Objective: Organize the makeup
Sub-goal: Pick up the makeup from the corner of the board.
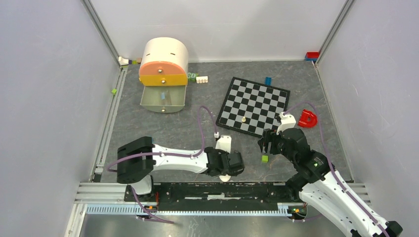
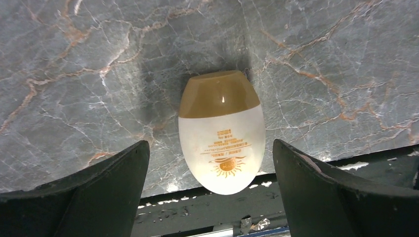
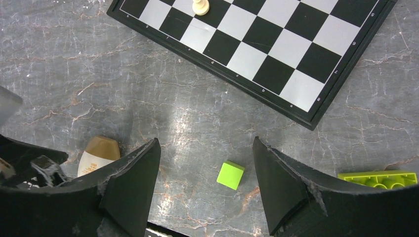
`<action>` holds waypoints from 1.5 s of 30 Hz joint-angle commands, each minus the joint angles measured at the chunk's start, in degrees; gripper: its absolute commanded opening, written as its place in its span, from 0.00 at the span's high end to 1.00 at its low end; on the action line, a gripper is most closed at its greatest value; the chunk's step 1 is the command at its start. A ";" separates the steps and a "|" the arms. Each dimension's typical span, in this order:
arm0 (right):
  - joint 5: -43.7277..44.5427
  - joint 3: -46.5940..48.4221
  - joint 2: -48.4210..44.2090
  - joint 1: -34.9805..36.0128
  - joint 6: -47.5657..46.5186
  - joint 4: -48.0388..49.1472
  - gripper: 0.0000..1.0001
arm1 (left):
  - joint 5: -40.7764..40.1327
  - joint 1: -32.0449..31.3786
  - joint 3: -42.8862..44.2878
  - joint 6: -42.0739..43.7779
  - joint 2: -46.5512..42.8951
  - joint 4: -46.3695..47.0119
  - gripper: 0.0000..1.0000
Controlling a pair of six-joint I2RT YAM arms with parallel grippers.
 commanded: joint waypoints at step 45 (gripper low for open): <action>-0.40 -2.10 0.39 -0.09 -0.18 1.79 0.24 | 9.51 38.33 0.78 28.86 -22.57 -0.38 0.59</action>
